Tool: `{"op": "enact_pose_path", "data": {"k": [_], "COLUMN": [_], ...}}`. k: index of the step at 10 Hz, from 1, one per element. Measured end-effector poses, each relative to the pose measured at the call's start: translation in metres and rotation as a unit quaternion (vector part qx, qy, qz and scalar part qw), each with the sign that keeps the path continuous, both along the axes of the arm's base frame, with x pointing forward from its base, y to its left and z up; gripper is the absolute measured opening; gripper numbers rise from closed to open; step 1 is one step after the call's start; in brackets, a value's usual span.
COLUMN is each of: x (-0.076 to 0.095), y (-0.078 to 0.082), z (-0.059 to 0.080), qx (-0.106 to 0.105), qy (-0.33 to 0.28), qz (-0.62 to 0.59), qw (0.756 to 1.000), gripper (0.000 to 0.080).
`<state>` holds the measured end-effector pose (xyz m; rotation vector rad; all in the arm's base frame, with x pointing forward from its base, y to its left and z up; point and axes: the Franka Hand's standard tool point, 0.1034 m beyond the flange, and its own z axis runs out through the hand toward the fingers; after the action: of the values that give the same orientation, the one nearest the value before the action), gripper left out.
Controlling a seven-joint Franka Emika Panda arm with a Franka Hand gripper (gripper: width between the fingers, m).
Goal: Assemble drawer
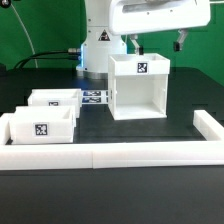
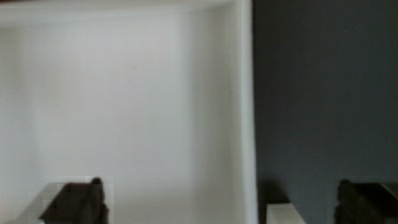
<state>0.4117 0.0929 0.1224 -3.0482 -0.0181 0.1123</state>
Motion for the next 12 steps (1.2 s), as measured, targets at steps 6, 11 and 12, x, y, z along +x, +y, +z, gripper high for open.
{"op": "enact_pose_path", "data": {"k": [6,11,12], "x": [-0.025,-0.025,-0.025], "y": [-0.003,-0.003,-0.003], "z": [-0.026,-0.027,-0.027], "qx": [-0.008,-0.008,-0.008], "qy": [-0.022,-0.021,-0.021], "qz": [0.002,0.002,0.002], "qw": [1.0,1.0,1.0], "gripper": [0.065,0.0241,0.0241]}}
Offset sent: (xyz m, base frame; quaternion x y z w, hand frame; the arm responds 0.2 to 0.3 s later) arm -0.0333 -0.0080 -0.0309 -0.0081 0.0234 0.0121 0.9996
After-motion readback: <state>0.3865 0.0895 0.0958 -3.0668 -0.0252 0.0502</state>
